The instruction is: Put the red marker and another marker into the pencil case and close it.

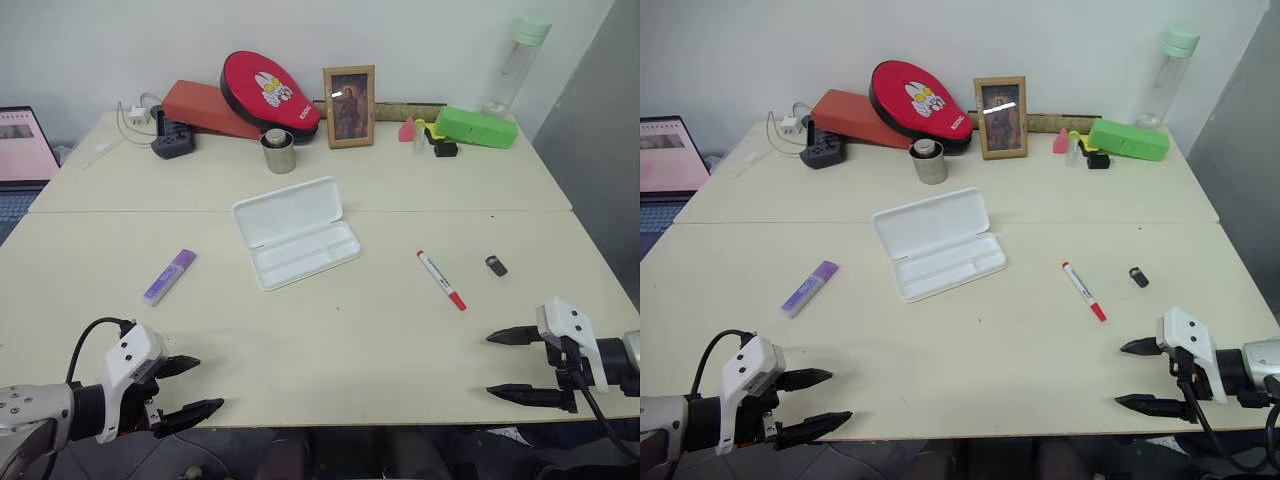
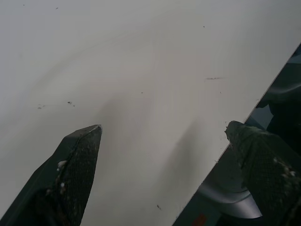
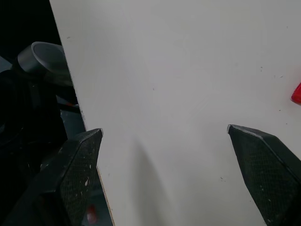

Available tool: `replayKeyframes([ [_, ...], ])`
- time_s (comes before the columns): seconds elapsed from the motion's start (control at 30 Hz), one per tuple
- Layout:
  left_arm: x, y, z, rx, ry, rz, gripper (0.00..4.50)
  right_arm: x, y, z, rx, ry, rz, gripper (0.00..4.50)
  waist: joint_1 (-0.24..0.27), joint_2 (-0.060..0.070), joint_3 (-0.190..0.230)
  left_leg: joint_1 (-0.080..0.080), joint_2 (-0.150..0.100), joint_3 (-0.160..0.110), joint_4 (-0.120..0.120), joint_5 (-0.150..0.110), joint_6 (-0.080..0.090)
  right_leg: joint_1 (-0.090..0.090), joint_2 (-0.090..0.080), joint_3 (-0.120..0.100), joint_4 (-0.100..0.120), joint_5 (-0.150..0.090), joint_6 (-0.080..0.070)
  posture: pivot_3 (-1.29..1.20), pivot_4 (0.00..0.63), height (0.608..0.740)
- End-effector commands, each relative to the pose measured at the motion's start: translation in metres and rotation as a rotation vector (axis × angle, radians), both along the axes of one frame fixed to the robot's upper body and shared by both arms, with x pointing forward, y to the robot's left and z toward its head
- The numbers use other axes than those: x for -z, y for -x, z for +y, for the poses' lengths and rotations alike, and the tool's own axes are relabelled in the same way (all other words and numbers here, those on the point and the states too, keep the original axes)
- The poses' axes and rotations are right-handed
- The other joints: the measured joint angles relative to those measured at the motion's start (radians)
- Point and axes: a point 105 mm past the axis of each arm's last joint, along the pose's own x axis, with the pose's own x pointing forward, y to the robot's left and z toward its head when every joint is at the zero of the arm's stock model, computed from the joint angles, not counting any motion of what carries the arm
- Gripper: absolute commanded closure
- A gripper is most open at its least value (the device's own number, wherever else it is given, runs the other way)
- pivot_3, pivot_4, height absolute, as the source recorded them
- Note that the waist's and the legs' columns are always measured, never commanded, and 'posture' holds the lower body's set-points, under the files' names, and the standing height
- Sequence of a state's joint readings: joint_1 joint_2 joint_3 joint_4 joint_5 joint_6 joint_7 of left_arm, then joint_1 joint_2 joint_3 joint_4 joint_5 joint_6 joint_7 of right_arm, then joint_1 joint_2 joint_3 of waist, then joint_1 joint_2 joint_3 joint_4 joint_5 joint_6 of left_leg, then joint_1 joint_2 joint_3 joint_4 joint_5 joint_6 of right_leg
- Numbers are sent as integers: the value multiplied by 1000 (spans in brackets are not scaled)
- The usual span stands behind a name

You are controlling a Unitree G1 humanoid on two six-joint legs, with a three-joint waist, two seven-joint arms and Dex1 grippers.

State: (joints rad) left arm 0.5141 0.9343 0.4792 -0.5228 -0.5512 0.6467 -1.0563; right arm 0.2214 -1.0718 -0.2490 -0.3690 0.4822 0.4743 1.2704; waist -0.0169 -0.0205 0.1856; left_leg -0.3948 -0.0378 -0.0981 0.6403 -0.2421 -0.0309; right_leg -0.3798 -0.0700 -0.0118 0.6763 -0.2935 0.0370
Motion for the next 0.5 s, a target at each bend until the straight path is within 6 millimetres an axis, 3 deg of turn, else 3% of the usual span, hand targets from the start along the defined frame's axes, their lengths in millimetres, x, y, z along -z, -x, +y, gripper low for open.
replayKeyframes([
  [0.03, -11, -3, -3, 9, 9, -45, 0, -4, -1, 1, -25, 12, -20, 37, 0, 0, 0, 0, 0, 0, 0, 0, 0, 0, 0, 0, 0, 0, 0, 0, 150, 740],
  [0.5, -13, -6, -5, 13, 11, -36, 0, -4, -1, 2, -24, 13, -24, 37, 1, 0, 0, 0, 0, 0, 0, 0, 0, 0, 0, 0, 0, 0, 0, 0, 150, 740],
])
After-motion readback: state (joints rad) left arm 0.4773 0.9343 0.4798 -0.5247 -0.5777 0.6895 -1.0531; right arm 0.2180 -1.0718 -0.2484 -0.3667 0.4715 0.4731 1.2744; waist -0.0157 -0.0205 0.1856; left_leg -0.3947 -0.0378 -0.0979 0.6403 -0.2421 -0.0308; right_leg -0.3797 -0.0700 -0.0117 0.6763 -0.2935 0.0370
